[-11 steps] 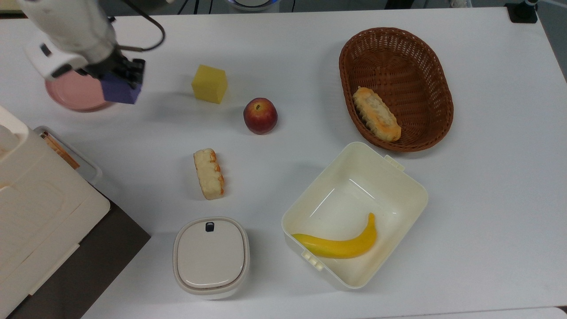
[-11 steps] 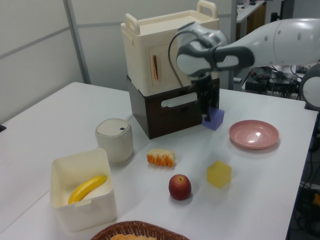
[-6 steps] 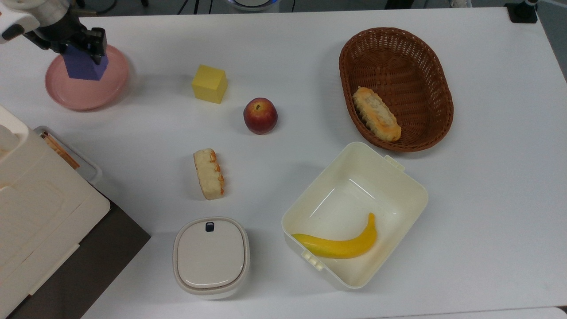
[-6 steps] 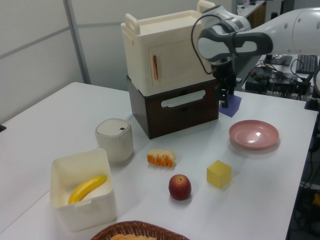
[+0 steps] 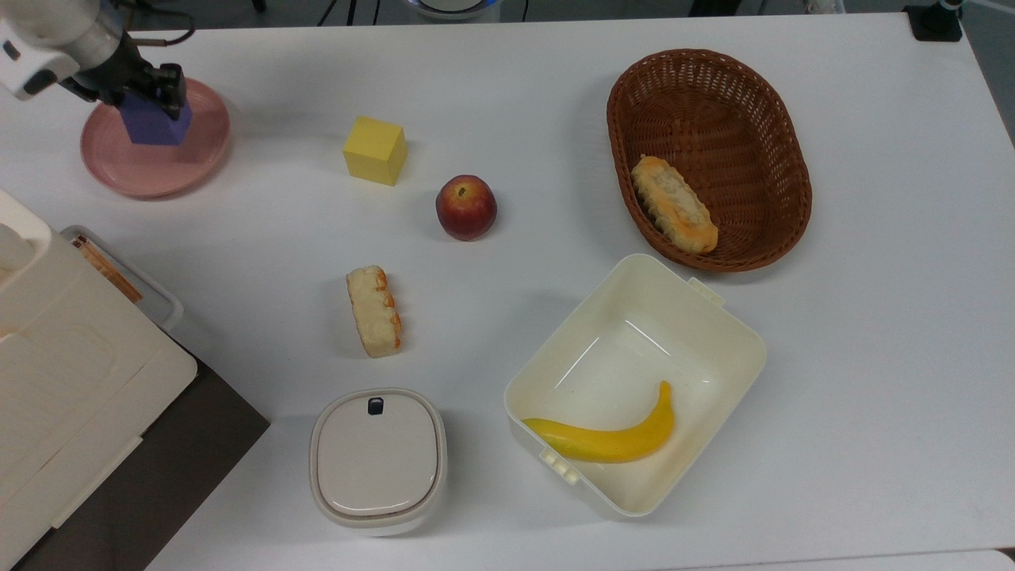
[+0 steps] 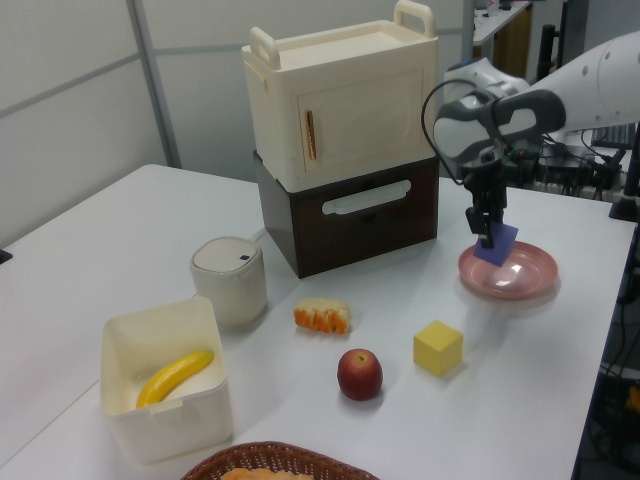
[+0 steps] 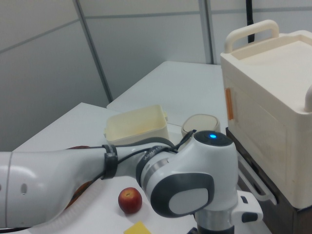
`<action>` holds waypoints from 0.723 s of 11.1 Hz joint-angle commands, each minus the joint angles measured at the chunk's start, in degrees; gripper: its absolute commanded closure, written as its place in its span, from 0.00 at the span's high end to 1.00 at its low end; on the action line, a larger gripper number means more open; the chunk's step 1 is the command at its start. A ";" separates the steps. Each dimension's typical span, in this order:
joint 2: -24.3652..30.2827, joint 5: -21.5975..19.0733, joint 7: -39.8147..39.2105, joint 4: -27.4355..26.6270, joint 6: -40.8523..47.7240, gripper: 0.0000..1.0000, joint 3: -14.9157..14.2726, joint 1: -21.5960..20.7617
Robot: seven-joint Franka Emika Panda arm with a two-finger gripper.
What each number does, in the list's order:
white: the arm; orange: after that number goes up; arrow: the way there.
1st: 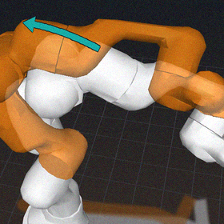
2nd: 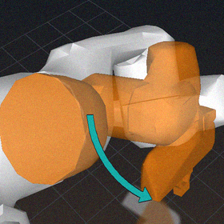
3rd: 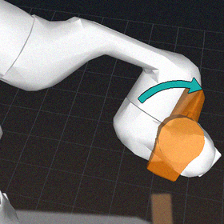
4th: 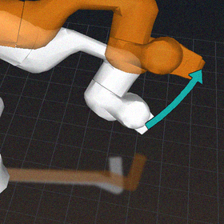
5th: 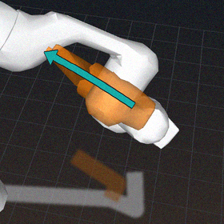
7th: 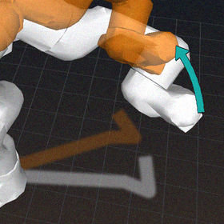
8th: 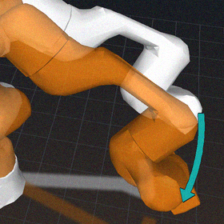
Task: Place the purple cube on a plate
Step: 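Lower the purple cube onto the pink plate and open the gripper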
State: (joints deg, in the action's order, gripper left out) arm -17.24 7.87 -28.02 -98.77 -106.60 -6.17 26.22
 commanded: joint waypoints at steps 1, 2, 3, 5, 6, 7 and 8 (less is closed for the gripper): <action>-0.60 5.81 -0.73 -0.21 -1.07 1.00 0.19 -0.65; -0.86 6.10 -0.46 0.76 -0.72 1.00 0.45 -1.08; -0.52 5.76 -0.20 1.82 -0.19 1.00 0.71 -1.35; -0.60 5.40 -0.11 8.12 7.86 1.00 0.80 -4.06; -0.25 5.32 -0.11 10.15 9.90 1.00 0.80 -6.16; 0.01 5.14 0.68 11.57 11.23 1.00 0.80 -8.19; 0.62 3.75 3.03 12.36 11.94 1.00 0.80 -9.95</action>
State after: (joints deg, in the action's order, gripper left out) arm -18.18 12.73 -27.94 -88.58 -97.86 -5.06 20.47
